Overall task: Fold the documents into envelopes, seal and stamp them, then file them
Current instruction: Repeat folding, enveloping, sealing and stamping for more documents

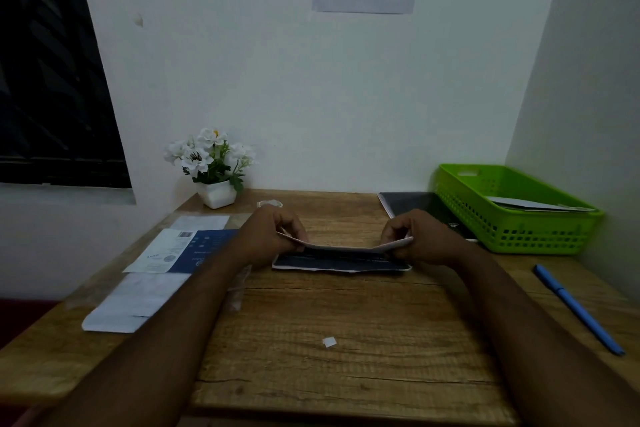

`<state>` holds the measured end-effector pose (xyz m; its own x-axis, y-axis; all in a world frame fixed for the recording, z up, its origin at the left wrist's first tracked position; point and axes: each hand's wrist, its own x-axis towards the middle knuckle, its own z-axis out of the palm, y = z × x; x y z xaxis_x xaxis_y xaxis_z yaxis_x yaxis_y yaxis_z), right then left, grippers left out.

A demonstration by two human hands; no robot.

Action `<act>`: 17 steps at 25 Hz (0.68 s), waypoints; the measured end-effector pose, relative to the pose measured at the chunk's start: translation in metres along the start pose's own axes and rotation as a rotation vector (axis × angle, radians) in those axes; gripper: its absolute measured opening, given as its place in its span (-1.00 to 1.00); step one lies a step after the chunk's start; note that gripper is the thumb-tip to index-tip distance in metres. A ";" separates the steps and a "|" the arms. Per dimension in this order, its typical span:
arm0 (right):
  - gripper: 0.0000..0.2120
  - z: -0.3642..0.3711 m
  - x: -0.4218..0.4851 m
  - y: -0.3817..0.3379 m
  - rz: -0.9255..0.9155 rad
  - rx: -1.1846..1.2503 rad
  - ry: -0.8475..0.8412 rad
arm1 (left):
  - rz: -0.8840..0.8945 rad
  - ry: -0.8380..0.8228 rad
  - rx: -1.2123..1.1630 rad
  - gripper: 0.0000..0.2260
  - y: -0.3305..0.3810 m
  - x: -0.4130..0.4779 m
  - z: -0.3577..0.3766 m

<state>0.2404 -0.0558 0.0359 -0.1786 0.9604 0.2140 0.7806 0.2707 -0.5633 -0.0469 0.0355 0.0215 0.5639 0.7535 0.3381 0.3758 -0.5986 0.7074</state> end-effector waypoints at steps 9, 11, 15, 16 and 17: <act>-0.49 -0.002 0.001 0.006 0.031 -0.038 -0.042 | -0.008 -0.199 0.051 -0.82 -0.003 0.000 -0.004; -0.48 -0.004 -0.001 0.006 0.010 -0.063 -0.087 | -0.024 -0.216 0.019 -0.80 0.000 -0.001 -0.004; -0.64 -0.008 -0.003 0.001 -0.032 -0.058 -0.090 | -0.060 -0.209 -0.035 -0.87 0.004 -0.002 -0.003; -0.67 -0.005 -0.001 -0.001 -0.046 -0.045 -0.058 | -0.062 -0.207 -0.035 -0.89 0.004 -0.002 -0.001; -0.68 -0.001 0.001 -0.005 -0.062 -0.030 -0.036 | -0.062 -0.201 -0.031 -0.88 0.005 -0.002 0.001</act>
<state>0.2370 -0.0561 0.0394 -0.2477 0.9438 0.2189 0.7847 0.3280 -0.5260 -0.0452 0.0312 0.0237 0.6768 0.7175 0.1647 0.3934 -0.5417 0.7429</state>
